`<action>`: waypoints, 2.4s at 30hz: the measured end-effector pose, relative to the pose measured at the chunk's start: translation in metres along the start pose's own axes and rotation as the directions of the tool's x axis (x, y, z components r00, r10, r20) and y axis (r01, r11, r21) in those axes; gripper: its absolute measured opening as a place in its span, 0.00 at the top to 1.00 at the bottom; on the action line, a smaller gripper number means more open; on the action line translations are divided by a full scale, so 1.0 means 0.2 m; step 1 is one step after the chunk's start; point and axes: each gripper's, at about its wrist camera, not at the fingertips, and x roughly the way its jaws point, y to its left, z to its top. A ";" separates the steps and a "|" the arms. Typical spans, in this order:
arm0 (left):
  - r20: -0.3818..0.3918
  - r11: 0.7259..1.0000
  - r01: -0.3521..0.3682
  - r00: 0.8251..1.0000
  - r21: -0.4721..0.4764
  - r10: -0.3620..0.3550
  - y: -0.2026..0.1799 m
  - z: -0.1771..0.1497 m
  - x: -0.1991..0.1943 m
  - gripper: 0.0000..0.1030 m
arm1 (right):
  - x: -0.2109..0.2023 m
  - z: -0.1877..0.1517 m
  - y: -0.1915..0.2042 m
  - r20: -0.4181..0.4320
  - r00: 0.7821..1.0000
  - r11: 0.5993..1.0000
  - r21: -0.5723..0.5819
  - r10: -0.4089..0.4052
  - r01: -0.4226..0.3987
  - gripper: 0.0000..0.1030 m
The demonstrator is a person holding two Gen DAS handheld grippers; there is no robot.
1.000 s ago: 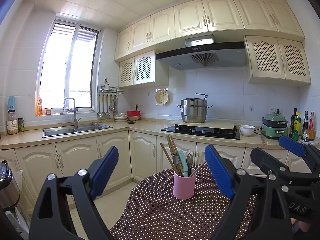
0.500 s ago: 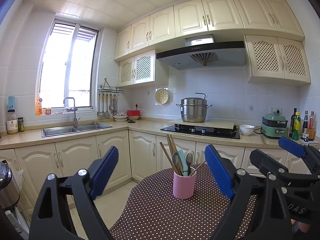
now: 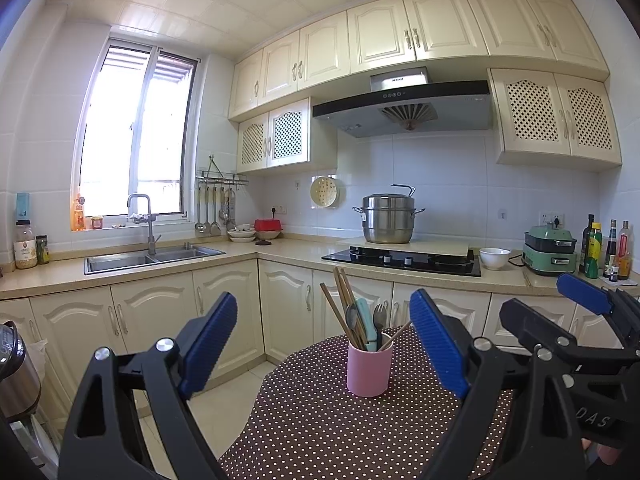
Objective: Organize utensils
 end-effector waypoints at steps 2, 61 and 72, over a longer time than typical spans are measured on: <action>-0.001 1.000 0.000 1.000 0.000 0.000 0.00 0.00 0.00 0.16 | 0.00 0.00 0.00 0.000 1.000 1.000 0.000 0.000 0.000 0.15; -0.026 1.000 0.001 1.000 0.020 -0.001 0.00 -0.04 0.09 0.16 | 0.06 -0.03 0.00 -0.023 1.000 1.000 0.013 -0.009 0.009 0.14; -0.041 1.000 -0.004 0.999 0.030 0.006 -0.03 -0.04 0.20 0.16 | 0.16 -0.04 -0.05 -0.031 0.999 1.000 0.024 -0.014 0.014 0.13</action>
